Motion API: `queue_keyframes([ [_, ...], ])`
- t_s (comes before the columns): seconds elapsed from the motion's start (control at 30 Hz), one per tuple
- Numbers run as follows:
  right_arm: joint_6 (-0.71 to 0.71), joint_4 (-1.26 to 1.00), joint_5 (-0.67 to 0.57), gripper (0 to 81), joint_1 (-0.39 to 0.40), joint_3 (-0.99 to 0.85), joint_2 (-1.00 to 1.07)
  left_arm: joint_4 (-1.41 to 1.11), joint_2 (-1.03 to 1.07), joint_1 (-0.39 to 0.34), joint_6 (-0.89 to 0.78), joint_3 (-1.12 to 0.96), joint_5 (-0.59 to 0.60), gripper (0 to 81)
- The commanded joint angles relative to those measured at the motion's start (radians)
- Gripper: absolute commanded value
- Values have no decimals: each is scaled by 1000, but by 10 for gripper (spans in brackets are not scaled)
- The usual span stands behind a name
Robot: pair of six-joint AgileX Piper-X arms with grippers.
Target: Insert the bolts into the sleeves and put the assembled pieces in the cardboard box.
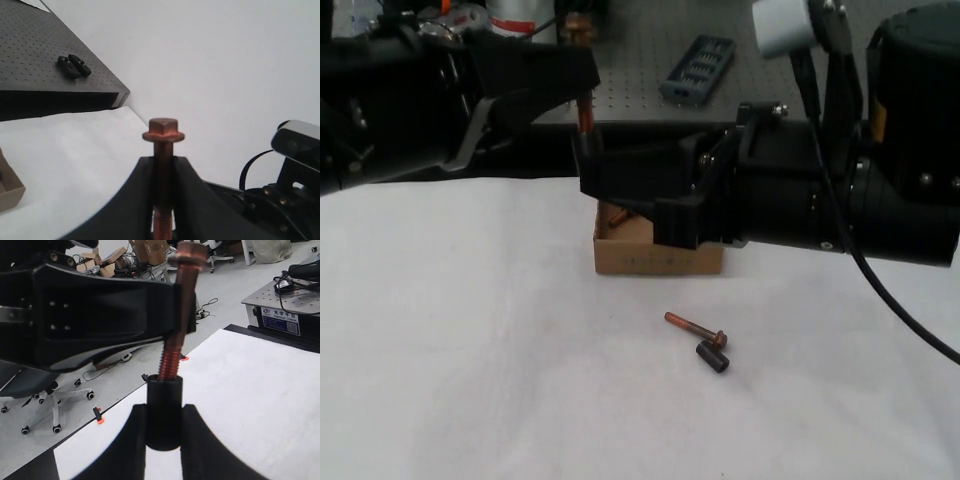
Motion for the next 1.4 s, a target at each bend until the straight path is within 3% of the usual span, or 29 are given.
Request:
queue_keyframes([
  [0.0, 13, -49, 29, 19, -11, -15, -1, -13, -7, 1, -22, -7, 13, 6],
  [0.23, 38, -52, 70, 19, -42, -15, -1, -13, -7, 1, -22, -7, 4, 6],
  [0.53, 38, -52, 42, 19, -53, -15, -1, 10, -7, 1, 5, -7, 73, 6],
  [0.8, 35, -52, -3, 19, -64, -15, -1, 198, -7, 1, 111, -7, 97, 6],
  [1.03, 29, -52, -6, 19, -69, -15, -1, 151, -7, 1, 118, -7, 89, 6],
  [1.13, 29, -52, -23, 19, -71, -15, -1, 98, -7, 1, 115, -7, 89, 132],
  [1.3, 29, -52, -24, 19, -75, -15, -1, 39, -7, 1, 27, -7, 89, 536],
  [1.37, 29, -52, -25, 19, -80, -15, -1, 39, -7, 1, -23, -7, 89, 580],
])
